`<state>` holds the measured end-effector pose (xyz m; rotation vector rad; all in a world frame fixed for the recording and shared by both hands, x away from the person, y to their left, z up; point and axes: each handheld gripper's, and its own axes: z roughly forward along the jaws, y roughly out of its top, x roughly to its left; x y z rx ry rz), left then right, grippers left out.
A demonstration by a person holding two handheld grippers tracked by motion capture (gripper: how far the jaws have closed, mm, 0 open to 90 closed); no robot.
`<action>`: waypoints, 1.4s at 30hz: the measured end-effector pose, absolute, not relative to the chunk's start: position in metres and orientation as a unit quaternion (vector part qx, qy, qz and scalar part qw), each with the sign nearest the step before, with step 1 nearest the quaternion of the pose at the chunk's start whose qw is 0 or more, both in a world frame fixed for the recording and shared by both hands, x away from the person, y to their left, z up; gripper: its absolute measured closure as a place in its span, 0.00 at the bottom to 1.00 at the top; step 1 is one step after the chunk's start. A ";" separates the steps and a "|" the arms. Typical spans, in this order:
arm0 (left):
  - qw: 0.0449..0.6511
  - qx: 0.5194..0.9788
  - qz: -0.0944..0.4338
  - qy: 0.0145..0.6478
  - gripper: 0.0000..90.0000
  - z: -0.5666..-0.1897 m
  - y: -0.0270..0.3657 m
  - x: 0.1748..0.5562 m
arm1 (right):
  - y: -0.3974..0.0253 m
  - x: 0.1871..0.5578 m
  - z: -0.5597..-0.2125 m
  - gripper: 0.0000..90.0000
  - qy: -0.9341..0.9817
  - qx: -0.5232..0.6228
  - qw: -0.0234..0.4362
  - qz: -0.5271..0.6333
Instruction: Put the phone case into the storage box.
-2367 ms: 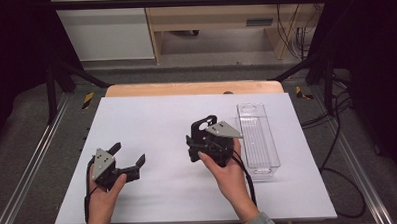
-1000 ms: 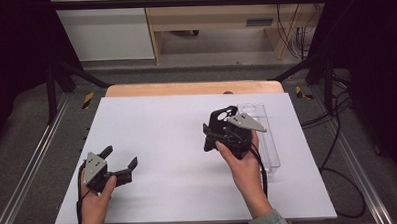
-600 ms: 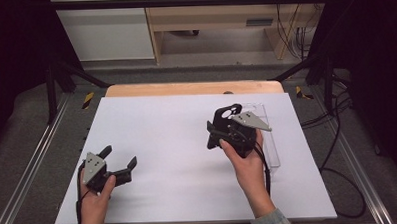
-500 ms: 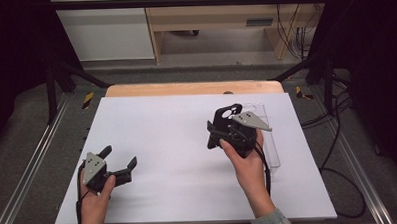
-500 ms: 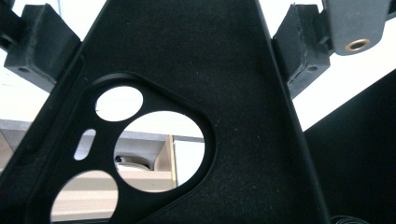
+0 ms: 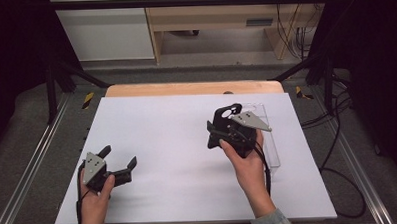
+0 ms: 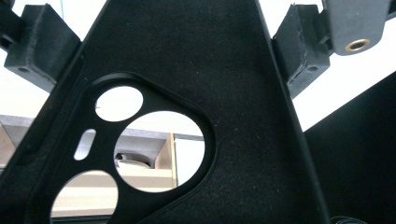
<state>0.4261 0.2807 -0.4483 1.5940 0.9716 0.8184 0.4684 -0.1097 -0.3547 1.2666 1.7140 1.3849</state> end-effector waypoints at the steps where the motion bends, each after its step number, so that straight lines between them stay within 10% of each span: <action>1: 0.524 0.666 0.342 0.406 0.02 -0.448 0.281 0.426 | -0.110 0.468 -0.355 0.15 0.644 0.476 0.296 0.521; 42: 0.512 0.687 0.352 0.378 0.03 -0.448 0.285 0.412 | -0.127 0.499 -0.332 0.15 0.659 0.469 0.328 0.488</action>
